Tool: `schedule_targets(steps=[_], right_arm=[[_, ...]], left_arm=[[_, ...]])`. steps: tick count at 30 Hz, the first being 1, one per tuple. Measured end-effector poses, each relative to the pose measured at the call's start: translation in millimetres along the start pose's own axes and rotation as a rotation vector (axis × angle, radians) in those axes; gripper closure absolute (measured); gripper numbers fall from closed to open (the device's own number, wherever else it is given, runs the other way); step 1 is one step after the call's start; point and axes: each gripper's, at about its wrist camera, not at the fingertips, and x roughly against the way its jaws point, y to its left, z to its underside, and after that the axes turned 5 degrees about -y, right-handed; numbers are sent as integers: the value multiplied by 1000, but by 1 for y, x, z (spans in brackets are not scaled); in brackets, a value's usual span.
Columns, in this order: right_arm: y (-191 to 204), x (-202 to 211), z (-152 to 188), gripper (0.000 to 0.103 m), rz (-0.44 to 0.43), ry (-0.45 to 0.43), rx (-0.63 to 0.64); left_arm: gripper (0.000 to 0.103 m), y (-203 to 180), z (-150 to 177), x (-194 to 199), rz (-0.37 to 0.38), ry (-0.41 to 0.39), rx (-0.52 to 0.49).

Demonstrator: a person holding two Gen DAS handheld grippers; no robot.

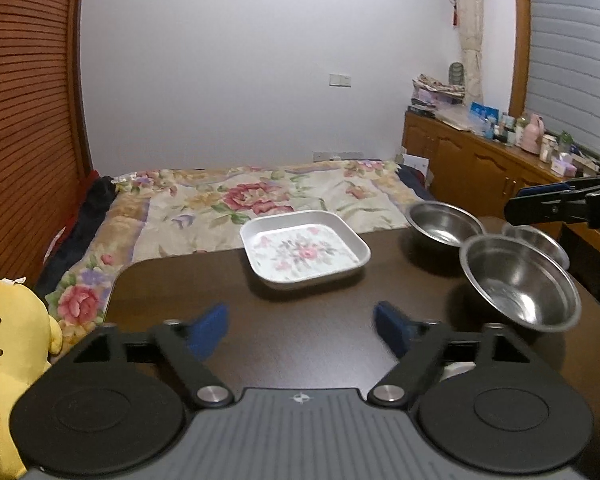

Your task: Organize plates and bowls

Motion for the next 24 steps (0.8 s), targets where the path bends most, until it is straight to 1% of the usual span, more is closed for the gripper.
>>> schedule_targets(steps=[1,2,7,12,14,16,18,20,22,24], right_arm=[[-3,-5,-3,14,-2,1,-7],[-5,-11,-6,9,-4,3,-14],[-13,-38,-11,9,8,51,-17],[-21,-69,-17,9,-17,127,-45],[-24,-80,-18,10,-24,152,-62],[-26,-92,-18,10,-25,175,-72],[-27,-104,-17,13,-22,195,-74],[-28,-116,-15,17,-25,217,-79],[-31,-127,-14,23,-27,239,-91],[-35,-136,-14,26,-24,257,-110]], left_arm=[[6,2,-2,-3,-4,-2,1],[5,3,-5,-7,-5,-3,-1],[4,12,-15,-28,-18,7,-4],[5,22,-24,-56,0,37,4],[8,25,-27,-66,9,47,15],[14,28,-29,-76,16,56,21],[16,31,-31,-85,23,58,25],[20,34,-32,-94,26,66,35],[32,37,-32,-104,29,73,45],[38,39,-32,-114,28,88,52]])
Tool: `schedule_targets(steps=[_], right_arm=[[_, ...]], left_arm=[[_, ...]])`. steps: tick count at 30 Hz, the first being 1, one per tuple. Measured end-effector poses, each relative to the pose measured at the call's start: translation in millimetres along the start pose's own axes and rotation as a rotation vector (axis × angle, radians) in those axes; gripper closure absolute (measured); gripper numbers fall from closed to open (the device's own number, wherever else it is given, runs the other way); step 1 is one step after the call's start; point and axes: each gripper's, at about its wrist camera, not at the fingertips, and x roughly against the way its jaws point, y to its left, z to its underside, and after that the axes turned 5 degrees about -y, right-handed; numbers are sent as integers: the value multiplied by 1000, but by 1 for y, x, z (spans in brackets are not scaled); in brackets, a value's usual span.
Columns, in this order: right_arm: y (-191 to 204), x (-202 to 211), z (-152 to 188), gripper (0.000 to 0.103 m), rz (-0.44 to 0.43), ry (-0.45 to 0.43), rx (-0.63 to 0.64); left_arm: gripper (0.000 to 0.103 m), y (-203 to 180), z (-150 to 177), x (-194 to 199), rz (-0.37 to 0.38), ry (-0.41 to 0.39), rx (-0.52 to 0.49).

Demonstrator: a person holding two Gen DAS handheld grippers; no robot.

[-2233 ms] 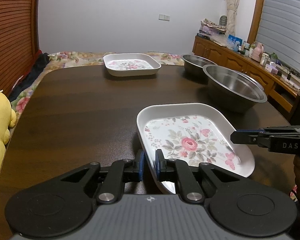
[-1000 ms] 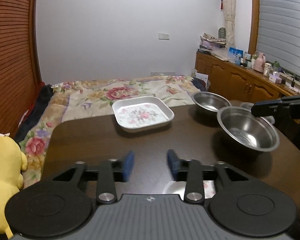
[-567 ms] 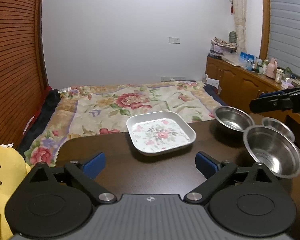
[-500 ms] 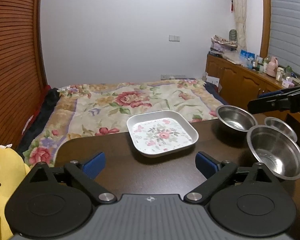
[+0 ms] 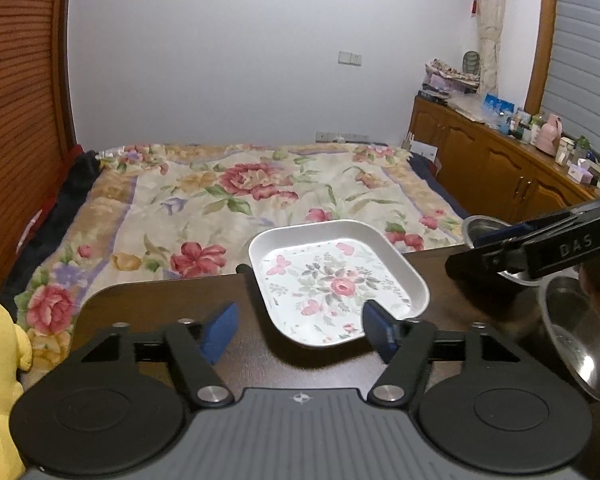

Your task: Organize plates and bowls

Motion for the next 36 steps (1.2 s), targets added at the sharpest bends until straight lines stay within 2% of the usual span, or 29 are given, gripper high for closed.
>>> schedule_targets(steps=[8,10,12,17,24,25,33,34,36], right_arm=[[-10,-32,-1,56,20,65,-39],[-10,-36,0,58,28,75,-33],[-10,-40,1,61,32,82,-26],[-11,-48,0,75,46,99,-15],[-9,-53,-1,79,42,124,-5],[-9,-53,-1,82,41,125,-4],[-8,-57,0,85,36,142,0],[-8,-57,1,89,32,144,2],[-7,-58,0,89,29,149,8]], left_arm=[[58,13,1,-33,-6,44,34],[64,17,2,-40,-5,56,49],[66,19,4,-45,1,65,64],[74,22,7,-56,5,78,74],[85,25,9,-62,15,91,90],[85,25,9,-62,18,91,91],[87,25,10,-63,22,91,97],[87,25,10,-63,23,90,97],[87,25,10,-63,27,93,99]])
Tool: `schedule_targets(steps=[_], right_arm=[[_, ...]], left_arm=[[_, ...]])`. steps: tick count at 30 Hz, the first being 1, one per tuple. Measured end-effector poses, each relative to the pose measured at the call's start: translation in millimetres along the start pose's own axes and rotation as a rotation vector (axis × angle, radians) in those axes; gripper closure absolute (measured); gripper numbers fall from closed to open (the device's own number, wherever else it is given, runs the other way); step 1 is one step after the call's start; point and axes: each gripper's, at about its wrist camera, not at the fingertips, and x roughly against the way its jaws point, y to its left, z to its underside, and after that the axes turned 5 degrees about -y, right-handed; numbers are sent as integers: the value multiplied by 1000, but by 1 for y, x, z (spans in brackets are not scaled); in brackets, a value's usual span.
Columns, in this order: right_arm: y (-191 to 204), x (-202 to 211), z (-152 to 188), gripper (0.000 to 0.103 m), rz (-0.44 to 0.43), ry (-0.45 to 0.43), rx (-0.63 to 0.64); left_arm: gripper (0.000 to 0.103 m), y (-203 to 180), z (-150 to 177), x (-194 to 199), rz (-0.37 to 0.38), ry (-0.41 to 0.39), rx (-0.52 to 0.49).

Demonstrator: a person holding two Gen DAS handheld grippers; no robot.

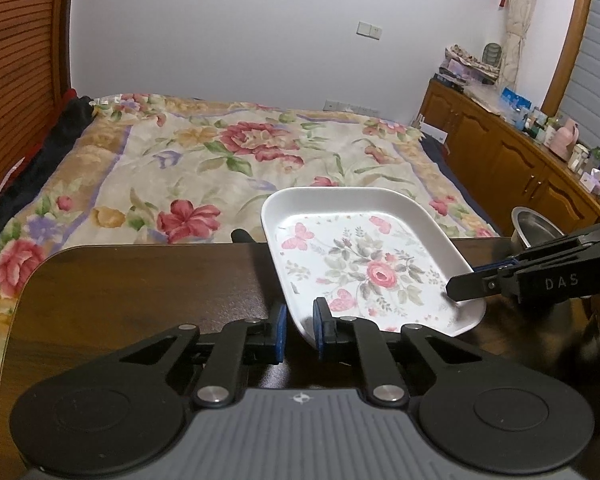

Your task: Organize plates and bowls

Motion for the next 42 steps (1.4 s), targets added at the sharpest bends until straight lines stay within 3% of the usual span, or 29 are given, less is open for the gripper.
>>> schedule_targets(steps=[10,32,42], right_arm=[[1,20,6,89,-43,-29,3],[17,119,28,89,-92,-175,26],[18,154,58,89,-87,-186,41]], left_arm=[[87,0,2,17,21,10,10],[87,-46,-3,129,31,-118,-45],[87,-70,13,170,48,-137,-62]])
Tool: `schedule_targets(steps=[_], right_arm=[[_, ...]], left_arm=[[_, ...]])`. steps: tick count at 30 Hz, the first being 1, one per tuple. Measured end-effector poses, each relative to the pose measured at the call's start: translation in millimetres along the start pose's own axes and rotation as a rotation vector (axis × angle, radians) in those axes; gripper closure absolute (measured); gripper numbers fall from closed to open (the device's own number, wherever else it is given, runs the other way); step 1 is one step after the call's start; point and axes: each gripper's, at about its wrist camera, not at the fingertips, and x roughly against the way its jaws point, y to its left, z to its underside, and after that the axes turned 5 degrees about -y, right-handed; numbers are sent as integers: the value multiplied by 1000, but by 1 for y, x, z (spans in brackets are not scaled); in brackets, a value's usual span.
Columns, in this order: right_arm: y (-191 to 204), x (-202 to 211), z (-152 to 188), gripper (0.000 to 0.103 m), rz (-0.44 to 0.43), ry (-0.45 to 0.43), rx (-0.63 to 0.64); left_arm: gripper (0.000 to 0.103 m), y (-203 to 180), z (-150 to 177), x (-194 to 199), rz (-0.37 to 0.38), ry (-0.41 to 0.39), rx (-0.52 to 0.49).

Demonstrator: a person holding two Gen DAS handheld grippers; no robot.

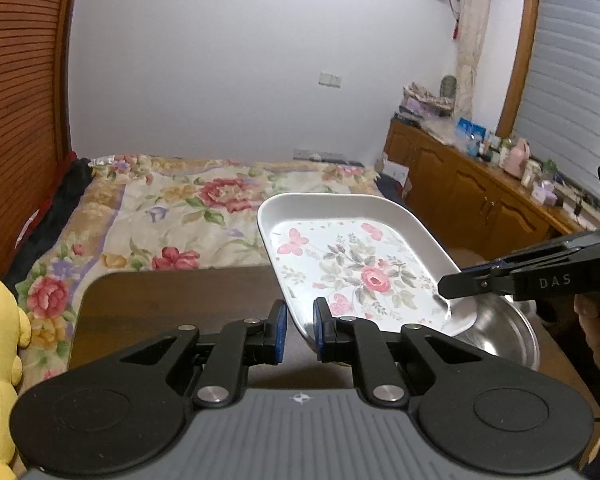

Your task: Organize plates and bowls

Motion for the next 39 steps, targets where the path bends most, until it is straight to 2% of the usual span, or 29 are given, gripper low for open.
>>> schedule_targets(steps=[5,18,31,39], right_arm=[[2,10,20,89,-3,27,0],[11,37,62,89,-33,38,-13],[15,38,114,89,-63,45,-74],[18,41,126,89,-64,26,-76]], left_arm=[[87,-9,14,17,29,4,17],[87,-31,51,47,30,32,-2],[87,-35,97,59,31,90,16],[87,-37,119,59,20,121,20]])
